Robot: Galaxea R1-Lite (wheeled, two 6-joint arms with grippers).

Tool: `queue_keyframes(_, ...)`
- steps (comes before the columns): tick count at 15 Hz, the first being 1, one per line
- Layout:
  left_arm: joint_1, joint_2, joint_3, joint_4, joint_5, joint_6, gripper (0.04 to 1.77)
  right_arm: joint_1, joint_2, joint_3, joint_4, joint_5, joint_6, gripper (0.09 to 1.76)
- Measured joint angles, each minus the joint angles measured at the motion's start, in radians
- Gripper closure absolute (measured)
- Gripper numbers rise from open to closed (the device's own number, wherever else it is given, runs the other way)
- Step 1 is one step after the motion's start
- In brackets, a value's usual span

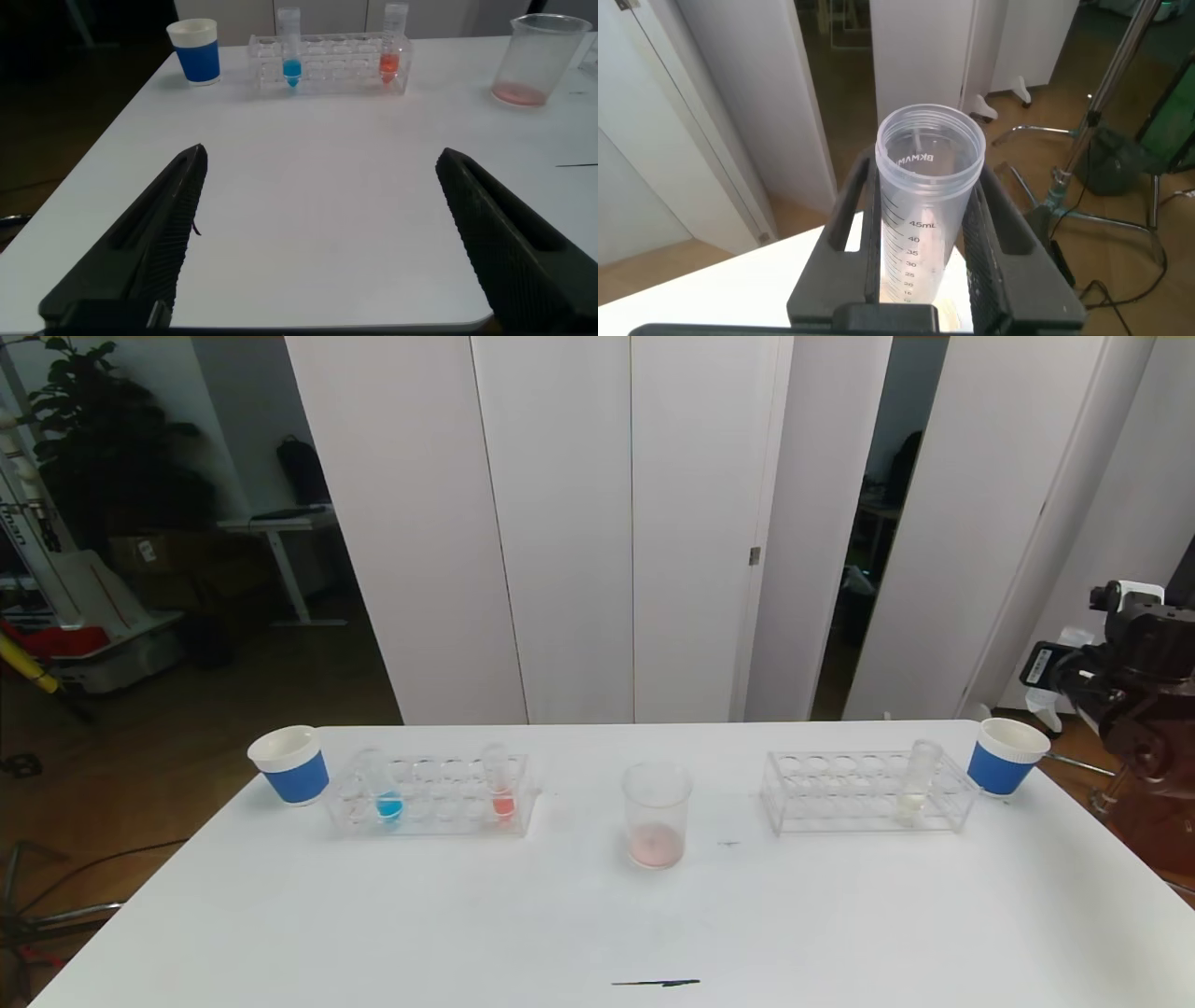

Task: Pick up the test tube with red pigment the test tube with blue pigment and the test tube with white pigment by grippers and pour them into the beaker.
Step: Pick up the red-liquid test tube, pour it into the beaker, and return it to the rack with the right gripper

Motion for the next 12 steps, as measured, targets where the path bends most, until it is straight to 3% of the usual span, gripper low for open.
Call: queue_keyframes(12,0.000,0.000,0.000,0.000,0.000,0.000,0.06,0.019,0.130,0.052,-0.053,0.001,0.000,1.27)
